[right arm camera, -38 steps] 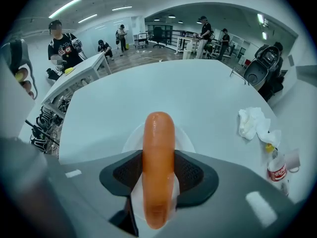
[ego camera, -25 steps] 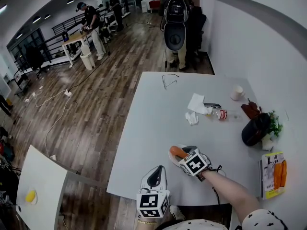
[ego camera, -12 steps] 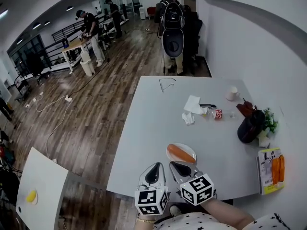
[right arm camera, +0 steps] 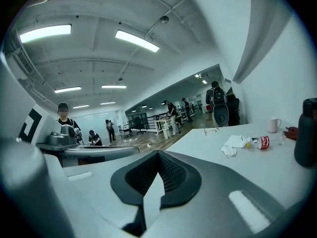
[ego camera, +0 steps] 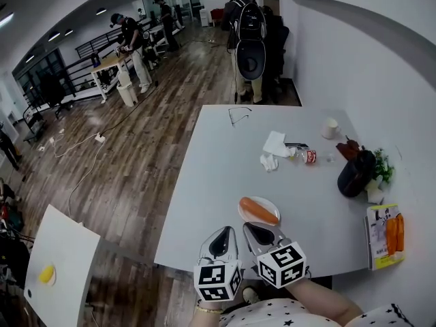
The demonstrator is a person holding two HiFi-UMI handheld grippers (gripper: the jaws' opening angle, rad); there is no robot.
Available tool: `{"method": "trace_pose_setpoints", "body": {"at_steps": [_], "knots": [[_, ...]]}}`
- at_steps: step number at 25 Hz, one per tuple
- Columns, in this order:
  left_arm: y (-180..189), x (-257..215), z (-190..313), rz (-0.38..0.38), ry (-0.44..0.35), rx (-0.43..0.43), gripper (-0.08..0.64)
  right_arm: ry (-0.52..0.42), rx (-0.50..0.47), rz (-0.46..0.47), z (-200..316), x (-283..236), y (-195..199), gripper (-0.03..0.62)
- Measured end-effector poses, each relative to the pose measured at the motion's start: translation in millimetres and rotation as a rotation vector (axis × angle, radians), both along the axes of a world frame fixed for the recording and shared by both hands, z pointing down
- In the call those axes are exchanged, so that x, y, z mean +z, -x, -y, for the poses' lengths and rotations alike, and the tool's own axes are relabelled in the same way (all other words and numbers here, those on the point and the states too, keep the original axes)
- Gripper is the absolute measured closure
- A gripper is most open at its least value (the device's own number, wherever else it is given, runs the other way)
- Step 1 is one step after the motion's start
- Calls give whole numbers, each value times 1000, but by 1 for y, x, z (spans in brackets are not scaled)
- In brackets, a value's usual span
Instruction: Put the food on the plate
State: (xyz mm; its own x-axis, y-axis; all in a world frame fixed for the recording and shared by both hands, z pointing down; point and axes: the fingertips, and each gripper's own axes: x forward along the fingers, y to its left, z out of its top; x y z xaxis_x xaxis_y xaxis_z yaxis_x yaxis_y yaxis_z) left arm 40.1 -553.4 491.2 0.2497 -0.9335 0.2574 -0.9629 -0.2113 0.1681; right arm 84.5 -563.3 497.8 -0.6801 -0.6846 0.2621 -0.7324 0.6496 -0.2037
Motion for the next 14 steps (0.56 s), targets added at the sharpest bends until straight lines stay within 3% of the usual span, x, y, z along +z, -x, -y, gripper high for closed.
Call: {"method": "trace_pose_setpoints", "body": {"at_steps": [14], "knots": [[-2, -4, -11, 21, 4, 0, 552, -22, -15, 8, -12, -11, 10, 594]]}}
